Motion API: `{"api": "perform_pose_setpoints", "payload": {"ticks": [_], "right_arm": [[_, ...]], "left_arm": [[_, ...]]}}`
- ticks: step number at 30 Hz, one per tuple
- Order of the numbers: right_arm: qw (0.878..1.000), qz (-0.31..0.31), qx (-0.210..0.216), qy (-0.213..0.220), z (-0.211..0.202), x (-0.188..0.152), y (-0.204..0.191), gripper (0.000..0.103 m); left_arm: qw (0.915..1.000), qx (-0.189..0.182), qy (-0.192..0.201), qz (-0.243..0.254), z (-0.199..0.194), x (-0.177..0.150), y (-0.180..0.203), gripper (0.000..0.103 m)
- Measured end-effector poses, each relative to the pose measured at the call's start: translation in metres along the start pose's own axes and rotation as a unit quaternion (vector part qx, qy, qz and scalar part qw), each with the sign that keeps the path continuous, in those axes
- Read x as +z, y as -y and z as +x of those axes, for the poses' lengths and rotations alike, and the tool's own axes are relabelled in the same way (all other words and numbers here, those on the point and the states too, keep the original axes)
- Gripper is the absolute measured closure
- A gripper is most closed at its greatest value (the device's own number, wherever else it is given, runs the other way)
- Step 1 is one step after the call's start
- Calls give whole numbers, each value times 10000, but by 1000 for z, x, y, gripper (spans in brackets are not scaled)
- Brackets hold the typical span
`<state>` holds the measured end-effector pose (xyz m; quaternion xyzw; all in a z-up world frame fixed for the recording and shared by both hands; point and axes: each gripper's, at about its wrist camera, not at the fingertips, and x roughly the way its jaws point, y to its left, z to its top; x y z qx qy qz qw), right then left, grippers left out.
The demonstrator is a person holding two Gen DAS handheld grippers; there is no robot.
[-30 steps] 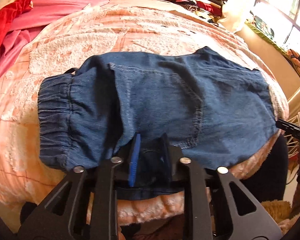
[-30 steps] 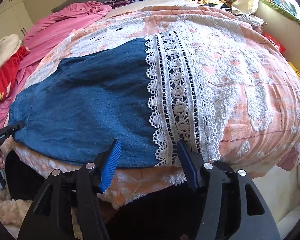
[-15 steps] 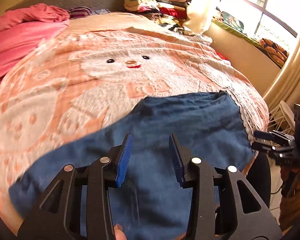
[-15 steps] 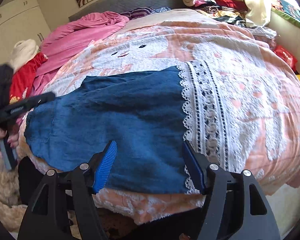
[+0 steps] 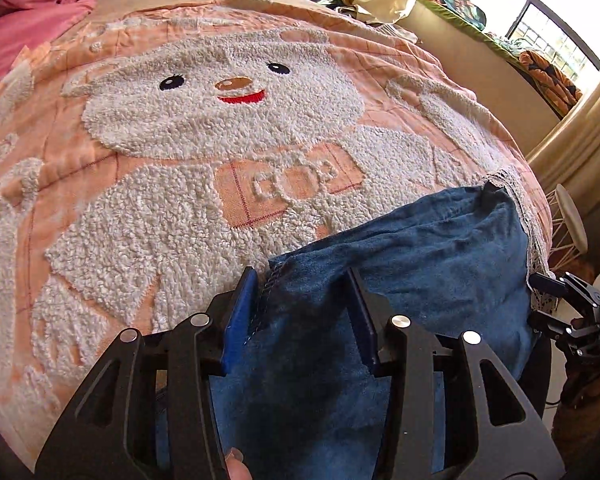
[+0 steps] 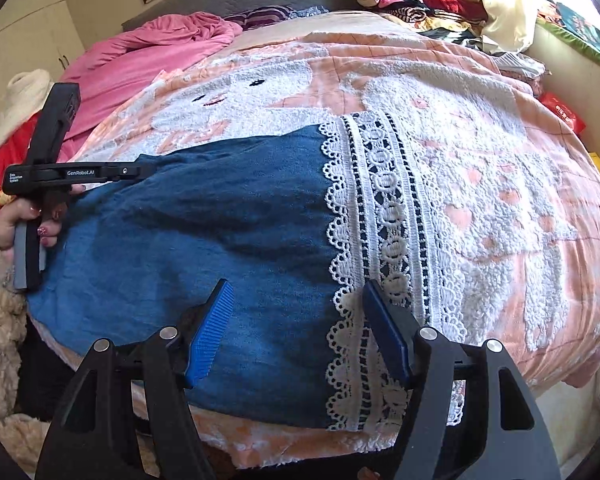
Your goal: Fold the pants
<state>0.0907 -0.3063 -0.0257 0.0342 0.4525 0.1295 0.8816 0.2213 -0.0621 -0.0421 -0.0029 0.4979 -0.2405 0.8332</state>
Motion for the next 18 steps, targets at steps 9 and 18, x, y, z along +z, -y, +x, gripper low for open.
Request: {"api": "perform_pose_setpoints", "payload": {"ticks": [9, 18], "right_arm": [[10000, -34, -80, 5, 4, -3, -1, 37], [9979, 229, 286, 526, -30, 34, 24, 37]], "left_arm": [[9980, 179, 602, -85, -21, 4, 2, 100], [9987, 252, 440, -113, -7, -4, -1, 97]]}}
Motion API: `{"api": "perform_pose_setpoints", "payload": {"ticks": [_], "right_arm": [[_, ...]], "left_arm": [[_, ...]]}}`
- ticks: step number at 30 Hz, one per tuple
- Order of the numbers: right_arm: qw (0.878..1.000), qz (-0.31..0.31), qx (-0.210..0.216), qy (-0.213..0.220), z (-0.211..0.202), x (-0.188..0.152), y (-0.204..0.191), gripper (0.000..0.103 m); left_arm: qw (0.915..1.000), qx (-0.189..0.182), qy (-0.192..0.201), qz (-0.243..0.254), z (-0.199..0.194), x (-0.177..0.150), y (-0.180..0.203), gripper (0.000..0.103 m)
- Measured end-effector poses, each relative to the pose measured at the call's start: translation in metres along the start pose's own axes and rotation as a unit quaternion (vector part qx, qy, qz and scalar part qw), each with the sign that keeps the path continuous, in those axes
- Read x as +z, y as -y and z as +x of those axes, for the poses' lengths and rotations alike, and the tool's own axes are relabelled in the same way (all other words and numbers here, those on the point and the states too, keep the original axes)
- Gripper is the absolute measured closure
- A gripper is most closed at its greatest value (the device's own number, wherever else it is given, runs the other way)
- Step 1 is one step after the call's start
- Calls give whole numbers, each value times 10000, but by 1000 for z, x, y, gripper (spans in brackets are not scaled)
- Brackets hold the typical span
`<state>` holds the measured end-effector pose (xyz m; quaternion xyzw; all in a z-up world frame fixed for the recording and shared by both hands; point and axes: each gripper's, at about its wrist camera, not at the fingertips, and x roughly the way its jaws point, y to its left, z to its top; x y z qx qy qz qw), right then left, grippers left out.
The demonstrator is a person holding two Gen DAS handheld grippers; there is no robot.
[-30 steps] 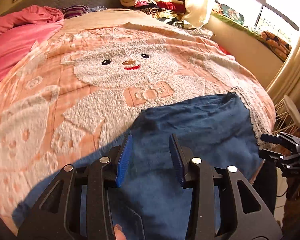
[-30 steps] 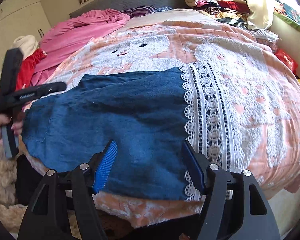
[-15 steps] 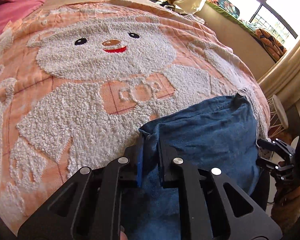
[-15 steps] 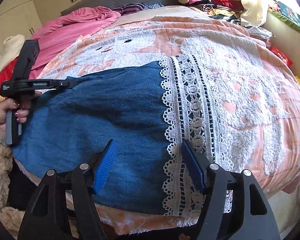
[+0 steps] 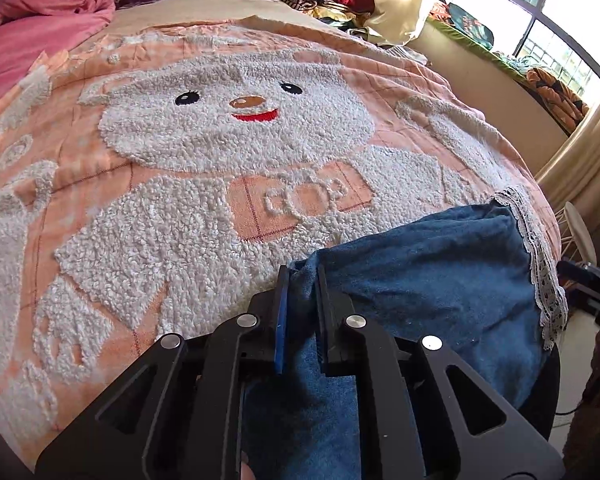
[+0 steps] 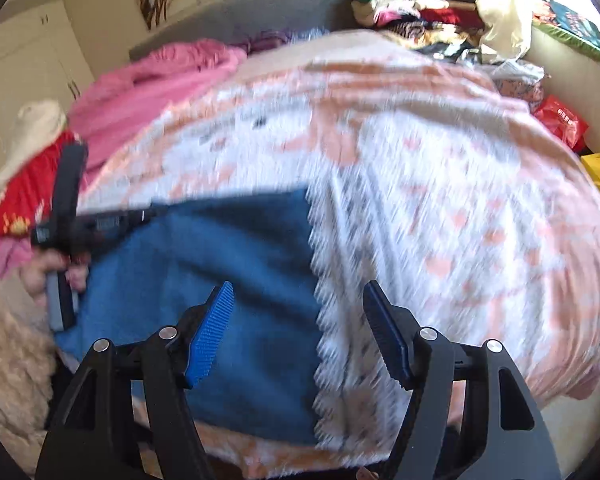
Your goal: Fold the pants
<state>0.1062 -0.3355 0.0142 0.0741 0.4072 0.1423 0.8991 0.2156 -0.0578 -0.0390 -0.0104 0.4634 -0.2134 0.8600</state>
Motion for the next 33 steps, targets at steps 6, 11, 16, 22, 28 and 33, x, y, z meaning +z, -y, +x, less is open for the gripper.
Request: {"api": "perform_pose_setpoints", "payload": {"ticks": [6, 11, 16, 22, 28, 33], "right_arm": [[9997, 162, 82, -148, 36, 51, 39, 37], [9966, 420, 313, -642, 80, 63, 62, 44], [9940, 499, 751, -619, 89, 53, 63, 70], [9952, 159, 963, -10, 54, 57, 49, 83], [9988, 21, 470, -123, 68, 68, 52, 83], [9990, 88, 84, -433, 102, 54, 60, 77]], "left_arm": [[10000, 35, -32, 0, 2, -1, 1, 97], [10000, 41, -62, -4, 3, -1, 1, 97], [10000, 49, -55, 11, 4, -1, 0, 96], [9999, 113, 36, 35, 2, -2, 2, 96], [9998, 193, 108, -27, 1, -2, 1, 95], [9996, 285, 76, -17, 7, -3, 1, 92]]}}
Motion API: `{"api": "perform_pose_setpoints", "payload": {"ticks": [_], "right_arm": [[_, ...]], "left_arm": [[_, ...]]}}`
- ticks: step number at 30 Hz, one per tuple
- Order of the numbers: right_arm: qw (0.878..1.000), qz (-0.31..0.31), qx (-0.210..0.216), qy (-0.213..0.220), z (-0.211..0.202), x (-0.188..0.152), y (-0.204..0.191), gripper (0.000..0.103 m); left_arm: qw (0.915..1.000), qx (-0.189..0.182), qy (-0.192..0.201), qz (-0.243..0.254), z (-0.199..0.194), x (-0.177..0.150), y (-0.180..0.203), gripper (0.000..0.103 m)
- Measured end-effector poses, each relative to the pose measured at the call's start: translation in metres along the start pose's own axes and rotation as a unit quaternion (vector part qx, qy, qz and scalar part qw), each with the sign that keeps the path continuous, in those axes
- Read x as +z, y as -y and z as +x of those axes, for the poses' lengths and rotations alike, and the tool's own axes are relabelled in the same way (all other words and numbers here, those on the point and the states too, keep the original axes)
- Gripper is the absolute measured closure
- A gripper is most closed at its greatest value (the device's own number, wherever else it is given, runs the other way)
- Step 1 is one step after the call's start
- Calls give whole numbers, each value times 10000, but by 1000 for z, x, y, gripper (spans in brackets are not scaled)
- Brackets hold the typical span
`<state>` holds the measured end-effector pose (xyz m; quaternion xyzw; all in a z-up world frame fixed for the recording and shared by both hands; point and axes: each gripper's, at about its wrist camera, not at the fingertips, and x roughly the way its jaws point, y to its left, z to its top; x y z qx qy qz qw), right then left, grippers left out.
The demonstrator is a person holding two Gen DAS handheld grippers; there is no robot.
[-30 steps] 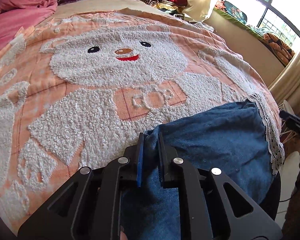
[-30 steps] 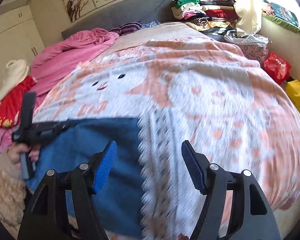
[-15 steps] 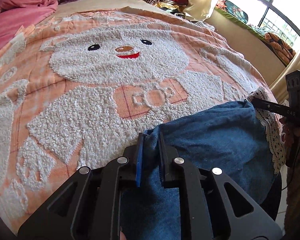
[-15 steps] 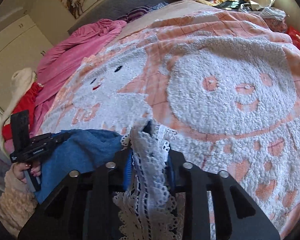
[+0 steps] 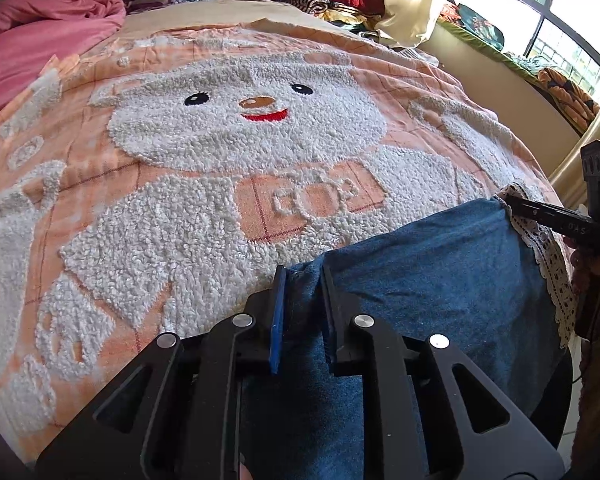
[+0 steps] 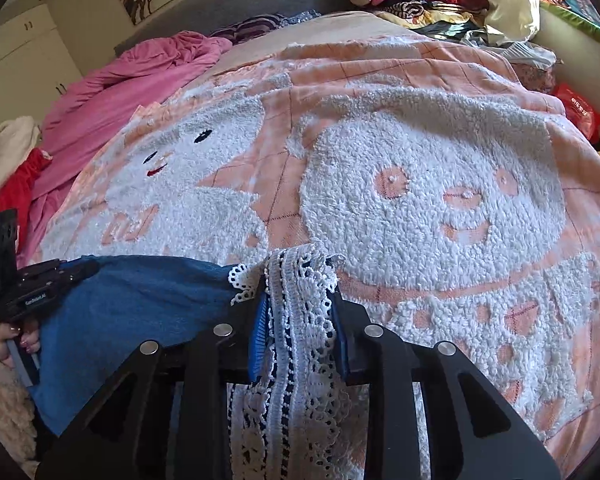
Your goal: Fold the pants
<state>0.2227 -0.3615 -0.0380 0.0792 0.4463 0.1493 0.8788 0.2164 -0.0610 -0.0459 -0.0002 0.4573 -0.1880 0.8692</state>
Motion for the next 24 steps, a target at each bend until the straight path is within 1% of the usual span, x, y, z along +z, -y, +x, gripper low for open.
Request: {"api": "perform_pose_setpoints", "payload": {"ticks": [3, 5, 6, 7, 8, 10, 13, 16, 17, 20, 22, 24], "right_arm": [[9999, -39, -112, 61, -4, 0, -1, 71], [9996, -37, -239, 123, -12, 1, -2, 56], [9993, 3, -368, 96, -16, 1, -1, 55], [9988, 32, -481, 91, -22, 0, -1, 53], [9983, 40, -552, 180, -31, -1, -1, 51], [9972, 21, -656, 369, -48, -5, -5, 48], [9955, -36, -750, 571, -70, -19, -14, 44], [9955, -114, -650, 674, -85, -40, -30, 44], [9956, -163, -629, 681, -88, -47, -37, 44], [9953, -324, -634, 652, -93, -69, -56, 44], [9954, -420, -664, 549, -93, -84, -69, 44], [9944, -673, -689, 428, -91, -97, -82, 44]], "left_arm": [[10000, -10, 11, -24, 0, 0, -1, 92], [10000, 1, 57, -14, -2, 0, -1, 89], [9999, 61, 92, -18, -3, -1, -1, 80], [9998, 145, 127, -56, -6, -1, -2, 73], [9997, 143, 152, -96, -10, -1, -3, 64], [9995, 79, 252, -166, -20, -2, -3, 64], [9992, 206, 333, -110, -34, -7, 2, 64], [9989, 277, 385, -16, -49, -19, 14, 62], [9986, 323, 422, 41, -55, -25, 20, 62], [9980, 273, 562, 126, -71, -44, 36, 62], [9975, 332, 615, 125, -79, -57, 42, 62], [9970, 408, 651, 98, -84, -69, 45, 62]]}}
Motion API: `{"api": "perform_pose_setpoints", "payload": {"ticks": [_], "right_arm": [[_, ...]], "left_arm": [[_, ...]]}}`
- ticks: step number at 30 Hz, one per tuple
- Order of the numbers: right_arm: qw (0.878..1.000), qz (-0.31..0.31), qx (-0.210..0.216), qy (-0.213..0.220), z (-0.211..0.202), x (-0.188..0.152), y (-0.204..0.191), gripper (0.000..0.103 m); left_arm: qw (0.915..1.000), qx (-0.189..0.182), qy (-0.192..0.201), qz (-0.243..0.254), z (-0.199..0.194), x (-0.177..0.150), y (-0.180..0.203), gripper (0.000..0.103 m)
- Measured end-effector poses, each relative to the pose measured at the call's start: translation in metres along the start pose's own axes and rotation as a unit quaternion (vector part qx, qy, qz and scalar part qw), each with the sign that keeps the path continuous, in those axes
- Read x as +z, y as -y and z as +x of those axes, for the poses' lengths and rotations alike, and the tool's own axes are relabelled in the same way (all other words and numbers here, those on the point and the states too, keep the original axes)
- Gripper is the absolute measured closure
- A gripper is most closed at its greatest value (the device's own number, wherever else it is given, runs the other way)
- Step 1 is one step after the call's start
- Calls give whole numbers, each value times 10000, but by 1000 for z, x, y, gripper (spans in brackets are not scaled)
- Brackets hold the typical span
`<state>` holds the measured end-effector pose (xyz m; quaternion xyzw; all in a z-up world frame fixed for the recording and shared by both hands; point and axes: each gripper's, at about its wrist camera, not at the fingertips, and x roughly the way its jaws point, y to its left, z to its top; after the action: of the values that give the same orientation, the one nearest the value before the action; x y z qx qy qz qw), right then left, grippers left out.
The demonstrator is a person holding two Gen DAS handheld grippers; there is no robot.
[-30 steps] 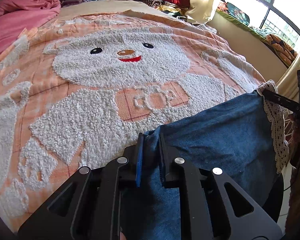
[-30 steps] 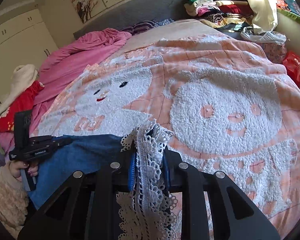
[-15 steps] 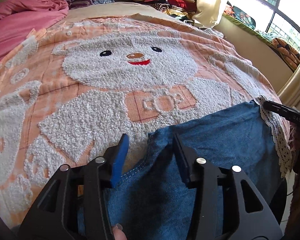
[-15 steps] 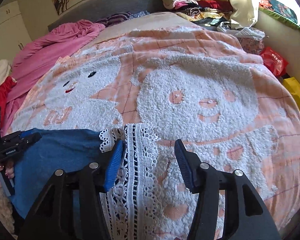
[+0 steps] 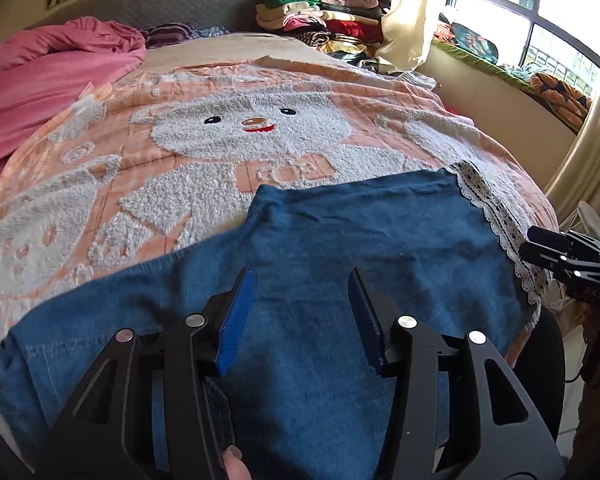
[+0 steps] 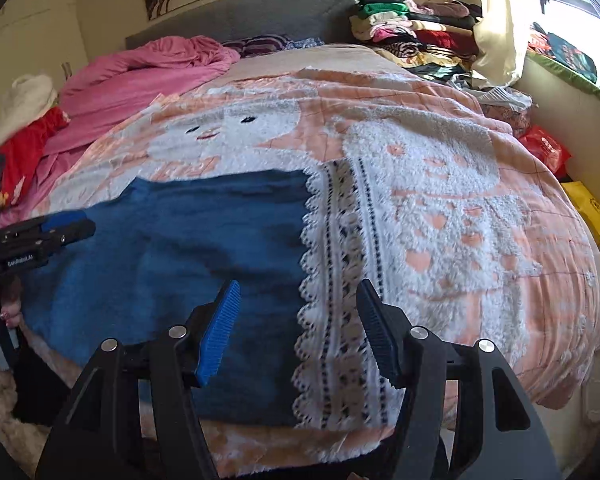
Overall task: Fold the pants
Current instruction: 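Lay the pants flat and open both grippers above them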
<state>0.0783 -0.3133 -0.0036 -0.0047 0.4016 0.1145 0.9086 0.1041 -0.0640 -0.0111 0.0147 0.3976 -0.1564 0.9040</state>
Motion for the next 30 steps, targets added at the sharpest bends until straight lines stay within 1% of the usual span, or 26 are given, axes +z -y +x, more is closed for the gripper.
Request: {"api": "perform_pose_setpoints", "payload": {"ticks": [2, 5, 7, 8, 9, 11, 13, 16, 17, 20, 23, 26, 30], "right_arm": [[9998, -209, -46, -31, -1, -7, -11, 44], [9997, -146, -4, -175, 3, -12, -12, 44], [9991, -143, -213, -332, 8, -18, -6, 44], [9983, -132, -325, -463, 12, -22, -2, 44], [9980, -114, -318, -530, 14, -25, 2, 44], [9985, -70, -245, -478, 15, -29, 6, 44], [9983, -159, -296, -476, 16, -30, 3, 44], [9987, -58, -265, -425, 15, -30, 3, 44], [9990, -5, -208, -390, 11, -30, 4, 44], [9988, 395, 176, -249, -8, -33, 13, 44], [9964, 784, 319, -79, -29, -38, 23, 44], [9955, 923, 231, -7, -43, -42, 30, 44], [9943, 1052, 186, 16, -51, -47, 36, 44]], "left_arm": [[9999, 121, -54, 22, -4, -10, 0, 62], [9992, 249, -293, 75, -2, -27, -2, 61], [9981, 408, -447, 107, 1, -39, -5, 61], [9979, 434, -478, 79, 2, -43, -8, 61], [9979, 434, -467, 72, 1, -46, -10, 61], [9978, 474, -427, 168, 1, -49, -11, 61], [9978, 465, -440, 162, 6, -50, -12, 61], [9981, 456, -410, 79, 8, -49, -13, 61], [9981, 436, -437, 77, 7, -48, -13, 61], [9982, 323, -484, 130, -4, -44, -10, 60], [9988, 196, -442, 77, -17, -40, -8, 54], [9993, 121, -329, 127, -29, -37, -2, 52], [9997, -4, -177, 186, -40, -27, 7, 48]]}}
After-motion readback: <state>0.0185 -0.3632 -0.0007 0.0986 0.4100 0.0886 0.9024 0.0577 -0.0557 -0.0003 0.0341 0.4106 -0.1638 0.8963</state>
